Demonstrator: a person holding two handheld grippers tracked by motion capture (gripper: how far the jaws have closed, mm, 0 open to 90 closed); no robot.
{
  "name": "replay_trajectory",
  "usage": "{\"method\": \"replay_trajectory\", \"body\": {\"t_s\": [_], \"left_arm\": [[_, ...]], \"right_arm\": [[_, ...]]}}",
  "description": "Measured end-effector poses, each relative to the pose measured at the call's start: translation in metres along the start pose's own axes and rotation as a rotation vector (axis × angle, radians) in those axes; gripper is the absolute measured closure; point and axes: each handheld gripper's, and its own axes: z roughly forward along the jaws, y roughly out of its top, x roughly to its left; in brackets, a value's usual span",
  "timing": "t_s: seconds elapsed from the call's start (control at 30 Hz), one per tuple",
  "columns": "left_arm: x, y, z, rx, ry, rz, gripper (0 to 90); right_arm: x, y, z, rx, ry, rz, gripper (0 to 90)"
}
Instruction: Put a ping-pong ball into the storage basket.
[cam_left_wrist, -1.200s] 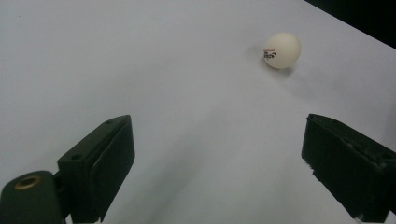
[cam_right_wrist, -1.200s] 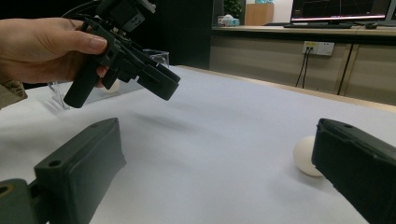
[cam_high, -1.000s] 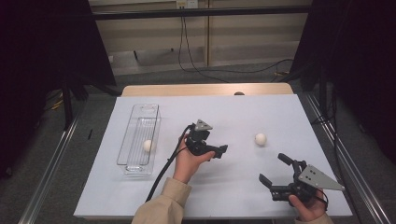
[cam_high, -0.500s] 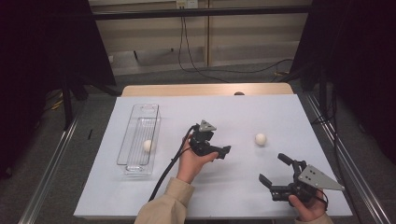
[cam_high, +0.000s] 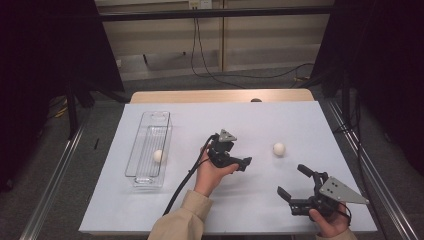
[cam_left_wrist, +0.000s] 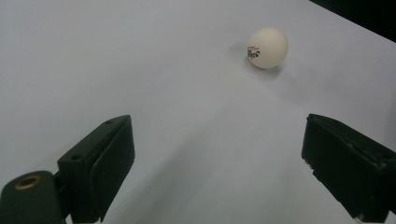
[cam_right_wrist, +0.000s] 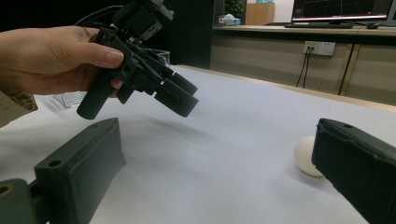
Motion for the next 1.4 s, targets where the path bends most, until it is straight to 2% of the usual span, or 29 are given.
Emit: {"method": "replay_trajectory", "body": {"t_s": [1.4], "left_arm": [[-0.013, 0.005, 0.024, -0.004, -0.02, 0.022, 9.6]], "right_arm": [[0.0, 0.0, 0.0, -0.001, -0.001, 0.005, 1.5]]}}
